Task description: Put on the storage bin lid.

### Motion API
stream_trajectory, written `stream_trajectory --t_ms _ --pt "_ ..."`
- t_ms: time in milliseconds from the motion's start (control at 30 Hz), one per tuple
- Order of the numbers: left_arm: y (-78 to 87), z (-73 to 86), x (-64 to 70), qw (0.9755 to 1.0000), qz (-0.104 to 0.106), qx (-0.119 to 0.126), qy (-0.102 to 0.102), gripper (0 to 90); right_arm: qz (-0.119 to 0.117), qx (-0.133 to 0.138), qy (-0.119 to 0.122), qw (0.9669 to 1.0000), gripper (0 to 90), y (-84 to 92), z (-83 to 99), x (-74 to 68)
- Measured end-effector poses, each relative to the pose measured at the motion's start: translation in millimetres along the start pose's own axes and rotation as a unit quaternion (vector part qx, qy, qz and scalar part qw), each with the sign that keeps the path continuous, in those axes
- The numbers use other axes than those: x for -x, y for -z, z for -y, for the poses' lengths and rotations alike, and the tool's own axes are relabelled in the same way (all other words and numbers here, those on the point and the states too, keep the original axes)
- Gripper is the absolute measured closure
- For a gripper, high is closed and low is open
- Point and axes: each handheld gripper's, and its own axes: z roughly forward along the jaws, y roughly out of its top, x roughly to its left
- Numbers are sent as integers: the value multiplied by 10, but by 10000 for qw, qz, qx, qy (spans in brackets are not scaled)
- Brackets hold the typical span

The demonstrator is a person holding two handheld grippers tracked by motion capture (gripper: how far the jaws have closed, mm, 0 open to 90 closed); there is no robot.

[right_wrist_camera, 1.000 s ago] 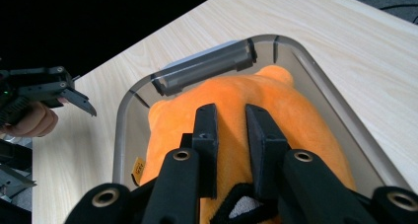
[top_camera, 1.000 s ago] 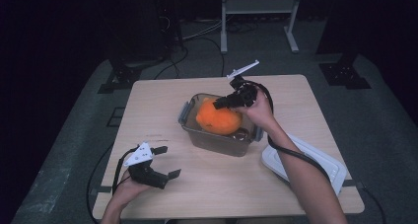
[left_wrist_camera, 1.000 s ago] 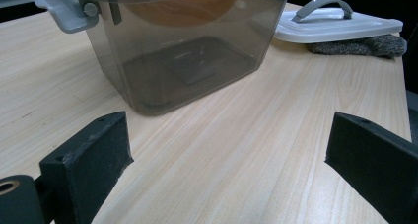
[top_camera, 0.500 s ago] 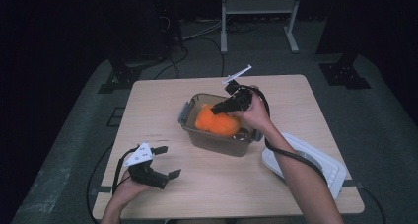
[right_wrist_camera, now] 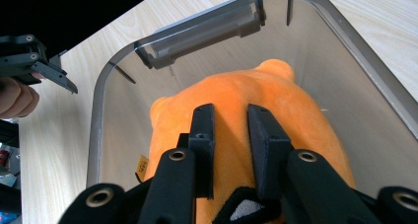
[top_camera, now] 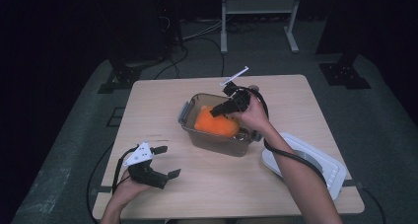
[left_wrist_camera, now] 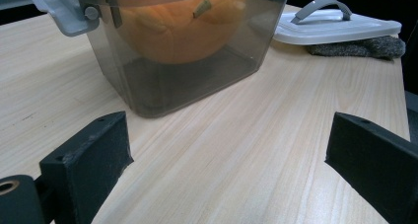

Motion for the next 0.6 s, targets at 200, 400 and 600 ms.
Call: stream_trajectory --t_ms 200,400,600 --pt "0 0 -2 10000 0 -3 -3 26 -28 -71 -49 10000 720 -21 7 1" --pt "4 -3 -6 10000 -6 -4 -24 26 -49 -137 -67 9999 719 -46 5 -1" --pt "12 -7 -11 10000 -21 5 -39 26 -49 -164 -98 9998 721 -50 9 -5"
